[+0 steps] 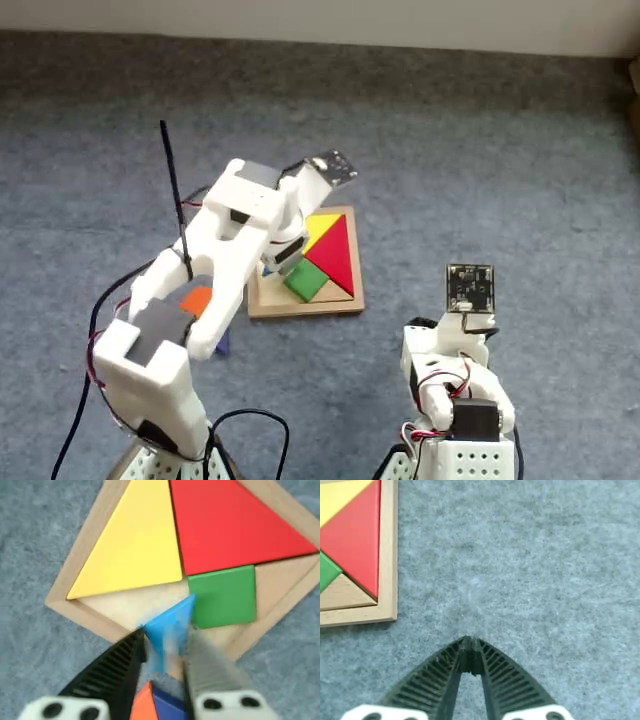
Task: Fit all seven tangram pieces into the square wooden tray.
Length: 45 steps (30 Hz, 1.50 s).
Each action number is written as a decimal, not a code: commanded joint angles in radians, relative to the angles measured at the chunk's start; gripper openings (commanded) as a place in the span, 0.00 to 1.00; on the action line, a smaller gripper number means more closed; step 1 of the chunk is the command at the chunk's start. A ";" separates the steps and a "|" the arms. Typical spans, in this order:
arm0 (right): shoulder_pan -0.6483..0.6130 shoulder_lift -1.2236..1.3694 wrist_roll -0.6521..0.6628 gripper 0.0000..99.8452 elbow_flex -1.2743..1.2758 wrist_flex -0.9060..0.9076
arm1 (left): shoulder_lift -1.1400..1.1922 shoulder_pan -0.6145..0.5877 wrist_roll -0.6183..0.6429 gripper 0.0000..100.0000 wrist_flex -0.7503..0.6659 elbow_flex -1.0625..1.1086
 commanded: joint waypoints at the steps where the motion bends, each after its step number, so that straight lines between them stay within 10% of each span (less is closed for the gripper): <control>1: 0.015 -0.010 -0.003 0.02 0.142 -0.015 | -0.087 -0.004 -0.011 0.08 0.026 -0.028; 38: 0.015 -0.010 -0.003 0.02 0.142 -0.013 | -0.085 -0.127 -0.124 0.13 0.101 0.087; 45: 0.015 -0.010 -0.003 0.02 0.142 -0.013 | -0.085 -0.168 -0.121 0.13 -0.071 0.140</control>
